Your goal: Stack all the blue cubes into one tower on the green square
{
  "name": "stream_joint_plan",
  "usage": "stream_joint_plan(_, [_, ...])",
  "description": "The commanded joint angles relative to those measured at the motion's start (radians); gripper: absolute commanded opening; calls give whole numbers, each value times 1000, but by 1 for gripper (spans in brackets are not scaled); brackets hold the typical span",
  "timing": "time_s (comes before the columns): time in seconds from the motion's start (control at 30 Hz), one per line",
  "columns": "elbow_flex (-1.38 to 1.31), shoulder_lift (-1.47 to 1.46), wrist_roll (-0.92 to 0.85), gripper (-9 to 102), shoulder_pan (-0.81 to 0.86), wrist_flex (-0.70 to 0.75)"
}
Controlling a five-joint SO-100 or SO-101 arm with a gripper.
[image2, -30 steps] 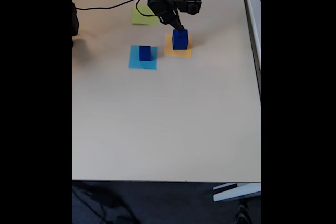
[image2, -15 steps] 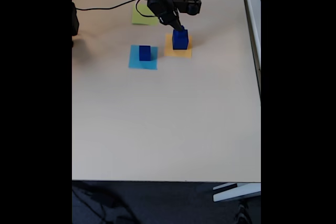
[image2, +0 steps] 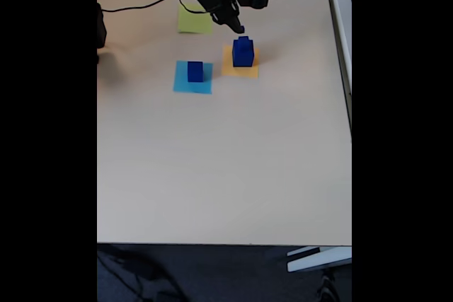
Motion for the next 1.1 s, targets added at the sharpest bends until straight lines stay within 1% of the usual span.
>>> stream_joint_plan(0.0, [-63, 83, 66, 0, -54, 20])
stream_joint_plan(0.17, [11, 84, 256, 0, -143, 23])
stream_joint_plan(0.3, [66, 89, 360, 0, -187, 23])
stream_joint_plan(0.5, [235, 166, 520, 0, -242, 9])
stream_joint_plan(0.63, [356, 241, 592, 0, -265, -8])
stream_joint_plan(0.77, [463, 290, 621, 0, -285, -58])
stream_joint_plan(0.87, [505, 293, 641, 0, -305, -89])
stream_joint_plan(1.07, [558, 244, 696, 0, -367, -199])
